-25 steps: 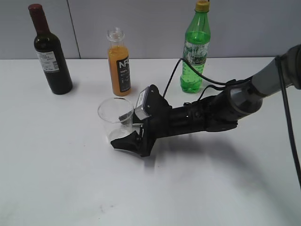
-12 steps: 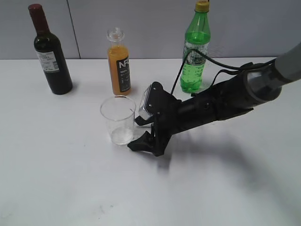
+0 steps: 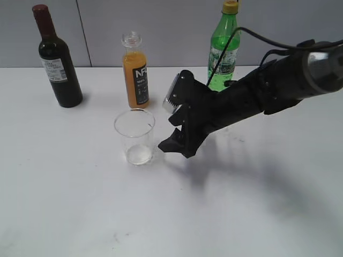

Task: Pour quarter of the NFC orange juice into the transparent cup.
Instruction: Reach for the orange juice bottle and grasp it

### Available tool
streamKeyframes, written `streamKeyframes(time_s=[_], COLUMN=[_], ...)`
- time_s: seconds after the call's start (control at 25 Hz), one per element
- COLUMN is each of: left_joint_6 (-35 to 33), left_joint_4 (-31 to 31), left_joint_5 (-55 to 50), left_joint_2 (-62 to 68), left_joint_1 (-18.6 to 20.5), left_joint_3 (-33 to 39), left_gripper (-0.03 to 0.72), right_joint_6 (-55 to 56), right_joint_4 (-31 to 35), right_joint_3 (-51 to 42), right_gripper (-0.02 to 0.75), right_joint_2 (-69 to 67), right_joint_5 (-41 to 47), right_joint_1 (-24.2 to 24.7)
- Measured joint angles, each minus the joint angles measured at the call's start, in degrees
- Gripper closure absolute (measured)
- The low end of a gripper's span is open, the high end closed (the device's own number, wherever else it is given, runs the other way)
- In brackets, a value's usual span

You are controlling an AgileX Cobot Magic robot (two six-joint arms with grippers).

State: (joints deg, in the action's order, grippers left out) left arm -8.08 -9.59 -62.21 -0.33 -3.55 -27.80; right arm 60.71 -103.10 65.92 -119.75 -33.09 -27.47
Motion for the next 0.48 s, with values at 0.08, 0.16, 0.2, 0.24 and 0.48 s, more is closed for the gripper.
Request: streamKeyframes(time_s=[0.08,0.16,0.2,0.24,0.48], left_joint_6=[0.0,0.0,0.0,0.0,0.0], left_joint_4=[0.0,0.0,0.0,0.0,0.0], left_joint_5=[0.0,0.0,0.0,0.0,0.0], left_joint_2=[0.0,0.0,0.0,0.0,0.0], left_joint_1=[0.0,0.0,0.0,0.0,0.0], left_joint_3=[0.0,0.0,0.0,0.0,0.0], left_gripper=[0.119,0.119,0.119,0.119,0.119], right_joint_6=[2.5,3.4,3.8,4.2,10.8], right_joint_4=[-0.9,-1.2,-1.4,-1.4,-1.7], right_joint_3=[0.0,0.0,0.0,0.0,0.0], right_gripper=[0.141,0.145,0.145,0.146,0.146], right_joint_2=[1.7,3.0,3.6,4.1,7.7], right_joint_5=[0.6,1.5,2.0,2.7,13.8], right_joint_1=[0.0,0.0,0.0,0.0,0.0])
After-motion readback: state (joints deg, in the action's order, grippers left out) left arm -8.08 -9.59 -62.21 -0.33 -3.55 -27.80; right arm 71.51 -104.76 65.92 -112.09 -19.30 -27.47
